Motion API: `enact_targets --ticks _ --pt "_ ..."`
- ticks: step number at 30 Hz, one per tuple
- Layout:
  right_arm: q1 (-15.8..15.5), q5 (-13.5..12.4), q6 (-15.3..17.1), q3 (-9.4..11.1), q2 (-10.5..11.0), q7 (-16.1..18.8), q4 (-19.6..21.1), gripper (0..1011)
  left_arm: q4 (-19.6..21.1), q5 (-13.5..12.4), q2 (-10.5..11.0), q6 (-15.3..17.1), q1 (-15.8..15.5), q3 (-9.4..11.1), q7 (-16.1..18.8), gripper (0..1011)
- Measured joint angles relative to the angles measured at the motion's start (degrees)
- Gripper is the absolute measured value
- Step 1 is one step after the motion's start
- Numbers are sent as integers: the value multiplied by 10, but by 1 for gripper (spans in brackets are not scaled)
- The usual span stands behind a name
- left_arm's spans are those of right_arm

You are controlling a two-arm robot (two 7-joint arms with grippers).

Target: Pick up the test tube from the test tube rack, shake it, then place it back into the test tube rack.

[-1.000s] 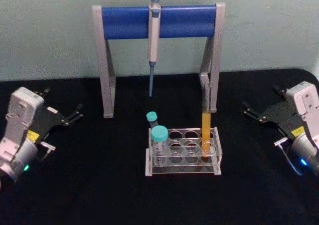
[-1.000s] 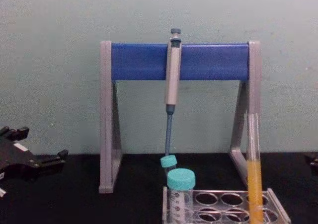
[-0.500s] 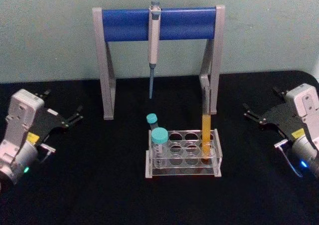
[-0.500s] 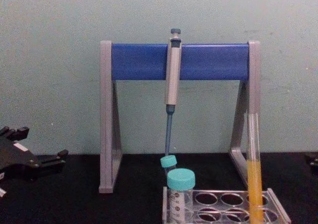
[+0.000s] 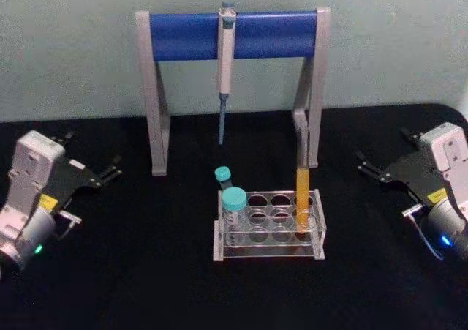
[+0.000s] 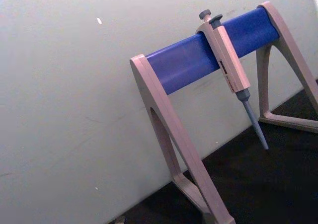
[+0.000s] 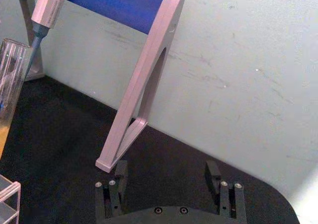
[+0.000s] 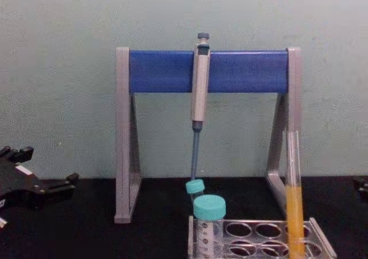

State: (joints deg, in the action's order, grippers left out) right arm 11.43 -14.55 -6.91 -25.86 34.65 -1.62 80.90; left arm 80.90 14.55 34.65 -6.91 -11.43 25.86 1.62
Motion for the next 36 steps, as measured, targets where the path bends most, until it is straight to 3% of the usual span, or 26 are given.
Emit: enact_targets --ticks 36 --pt "0 0 0 0 0 0 0 1000 0 0 0 0 0 0 0 1001"
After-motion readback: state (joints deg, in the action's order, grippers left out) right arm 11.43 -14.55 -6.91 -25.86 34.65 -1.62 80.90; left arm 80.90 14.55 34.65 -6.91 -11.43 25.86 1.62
